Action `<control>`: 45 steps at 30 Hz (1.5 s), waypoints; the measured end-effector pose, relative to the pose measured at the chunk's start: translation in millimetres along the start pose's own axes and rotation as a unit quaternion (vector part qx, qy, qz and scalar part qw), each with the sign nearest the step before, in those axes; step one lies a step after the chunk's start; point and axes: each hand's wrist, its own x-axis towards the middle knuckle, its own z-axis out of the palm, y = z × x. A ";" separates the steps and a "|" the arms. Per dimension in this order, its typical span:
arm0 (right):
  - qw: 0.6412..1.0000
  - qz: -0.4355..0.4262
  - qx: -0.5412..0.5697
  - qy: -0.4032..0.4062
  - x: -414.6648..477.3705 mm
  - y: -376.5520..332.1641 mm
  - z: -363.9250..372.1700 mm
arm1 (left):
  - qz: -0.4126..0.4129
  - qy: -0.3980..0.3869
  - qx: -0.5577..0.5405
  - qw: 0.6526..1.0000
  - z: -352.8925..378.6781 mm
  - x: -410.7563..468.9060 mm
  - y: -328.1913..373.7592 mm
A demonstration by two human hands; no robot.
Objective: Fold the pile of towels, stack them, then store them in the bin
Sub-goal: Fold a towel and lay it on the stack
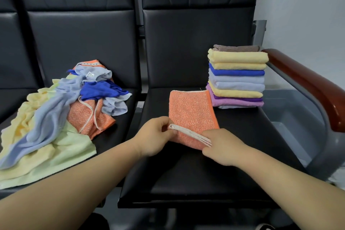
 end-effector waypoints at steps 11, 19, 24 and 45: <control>0.879 0.177 0.415 -0.155 5.8 12.8 -33.6 | -0.223 -0.146 -0.202 0.942 -41.4 -4.4 10.7; 0.837 0.207 0.490 -0.129 20.5 14.2 -33.0 | -0.265 -0.034 -0.266 0.926 -42.2 4.2 8.8; 0.845 0.187 0.494 -0.080 35.2 11.7 -31.5 | -0.228 0.081 -0.233 0.942 -32.1 18.3 1.7; 0.974 0.218 0.049 0.028 93.5 9.4 -9.3 | -0.124 0.055 0.177 0.975 -5.5 52.6 -29.1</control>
